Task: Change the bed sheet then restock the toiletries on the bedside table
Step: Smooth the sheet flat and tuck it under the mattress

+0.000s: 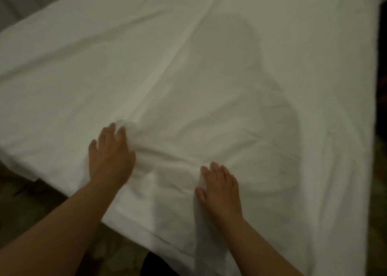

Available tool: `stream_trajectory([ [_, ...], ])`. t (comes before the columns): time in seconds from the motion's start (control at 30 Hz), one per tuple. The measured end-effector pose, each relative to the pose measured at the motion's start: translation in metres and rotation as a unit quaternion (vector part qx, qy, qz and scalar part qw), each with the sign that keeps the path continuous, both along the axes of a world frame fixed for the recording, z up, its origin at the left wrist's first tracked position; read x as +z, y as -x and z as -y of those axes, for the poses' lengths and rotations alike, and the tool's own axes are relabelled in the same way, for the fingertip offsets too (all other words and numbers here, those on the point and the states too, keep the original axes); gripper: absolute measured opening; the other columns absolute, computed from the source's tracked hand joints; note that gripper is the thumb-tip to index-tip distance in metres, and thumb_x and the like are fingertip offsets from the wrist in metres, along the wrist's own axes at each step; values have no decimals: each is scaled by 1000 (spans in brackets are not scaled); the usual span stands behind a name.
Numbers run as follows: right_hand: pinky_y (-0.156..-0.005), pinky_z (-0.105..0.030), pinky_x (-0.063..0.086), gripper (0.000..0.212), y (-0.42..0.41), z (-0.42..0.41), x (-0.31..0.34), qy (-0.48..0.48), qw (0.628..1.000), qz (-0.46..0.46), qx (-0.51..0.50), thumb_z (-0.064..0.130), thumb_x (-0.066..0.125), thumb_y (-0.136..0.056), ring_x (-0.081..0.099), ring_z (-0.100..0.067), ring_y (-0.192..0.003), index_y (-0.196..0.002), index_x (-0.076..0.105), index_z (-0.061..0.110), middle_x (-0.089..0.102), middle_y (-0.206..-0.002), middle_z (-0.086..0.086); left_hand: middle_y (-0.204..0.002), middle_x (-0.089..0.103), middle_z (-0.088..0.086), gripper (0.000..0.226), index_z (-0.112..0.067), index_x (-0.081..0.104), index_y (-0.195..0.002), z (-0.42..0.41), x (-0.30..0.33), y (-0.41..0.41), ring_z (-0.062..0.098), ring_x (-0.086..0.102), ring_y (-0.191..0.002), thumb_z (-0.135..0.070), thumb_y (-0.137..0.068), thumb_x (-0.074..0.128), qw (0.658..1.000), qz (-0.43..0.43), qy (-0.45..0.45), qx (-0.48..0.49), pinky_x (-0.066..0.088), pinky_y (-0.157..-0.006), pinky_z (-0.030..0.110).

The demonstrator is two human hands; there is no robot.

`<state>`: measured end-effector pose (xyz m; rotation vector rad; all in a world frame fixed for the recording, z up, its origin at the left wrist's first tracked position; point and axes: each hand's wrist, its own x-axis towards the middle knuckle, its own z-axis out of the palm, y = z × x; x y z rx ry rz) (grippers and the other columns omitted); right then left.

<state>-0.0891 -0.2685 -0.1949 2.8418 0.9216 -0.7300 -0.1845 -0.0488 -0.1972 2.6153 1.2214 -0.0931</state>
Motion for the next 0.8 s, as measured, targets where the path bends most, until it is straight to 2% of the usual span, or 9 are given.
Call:
stream_trajectory([
  [0.13,-72,-39,56,51,-20,56,1,5,997,1,-71,44,36,-69,68,-28,-93,-99,71,22,69,-105,-8,-160,-5,4,59,-21,6,-152,82,-8,-53,23,-3,-147,-37,-100,31,978,-73,77,-178,7,-116,43],
  [0.23,-71,-39,56,49,-40,106,2,21,995,-3,-99,41,37,-70,68,-28,-94,-100,70,21,68,-108,-9,-159,-12,4,60,-24,-2,-151,140,-10,-91,24,-8,-146,-40,-100,26,965,-93,77,-235,6,-116,45],
  [0.33,-75,-40,56,45,-72,153,0,13,994,37,-98,38,52,-68,67,-29,-100,-106,69,22,66,-115,-10,-159,-14,4,62,-26,-3,-151,195,-8,-132,26,-10,-146,-42,-100,28,948,-105,80,-288,5,-116,47],
  [0.4,-96,-46,45,49,-100,174,4,-19,994,34,-100,34,55,-80,51,-33,-124,-128,56,21,49,-139,-14,-159,-14,4,63,-26,-2,-151,231,-5,-160,27,-10,-146,-41,-100,29,941,-111,96,-306,5,-116,47],
  [0.47,-114,-42,19,53,-135,192,8,-19,997,-10,-69,33,41,-96,17,-27,-144,-146,28,23,14,-157,-9,-159,-13,4,64,-24,-2,-152,263,1,-184,26,-8,-146,-41,-100,30,938,-120,115,-304,6,-116,45],
  [0.53,-116,-38,14,54,-169,205,13,-46,997,-24,-59,34,38,-98,9,-24,-145,-148,20,22,3,-159,-8,-159,-11,6,65,-21,-1,-152,293,9,-204,27,-4,-147,-44,-99,31,945,-131,134,-266,8,-117,43],
  [0.63,-115,-34,16,55,-215,215,28,-96,993,-31,-64,32,40,-99,11,-23,-144,-149,19,20,5,-158,-9,-159,0,9,68,-17,8,-151,331,26,-233,28,6,-146,-47,-98,37,965,-109,142,-194,13,-118,39],
  [0.73,-115,-33,15,51,-252,217,43,-135,991,13,-2,30,37,-100,13,-20,-144,-148,23,21,11,-158,-4,-152,30,11,54,-13,35,-144,349,40,-272,27,30,-139,-37,-97,45,981,11,102,-163,27,-111,36],
  [0.8,-113,-33,17,48,-276,212,51,-158,987,27,26,28,38,-100,21,-20,-141,-146,28,21,22,-155,-3,-141,46,9,41,-13,51,-133,350,47,-296,25,43,-128,-31,-96,47,982,43,77,-165,36,-103,34],
])
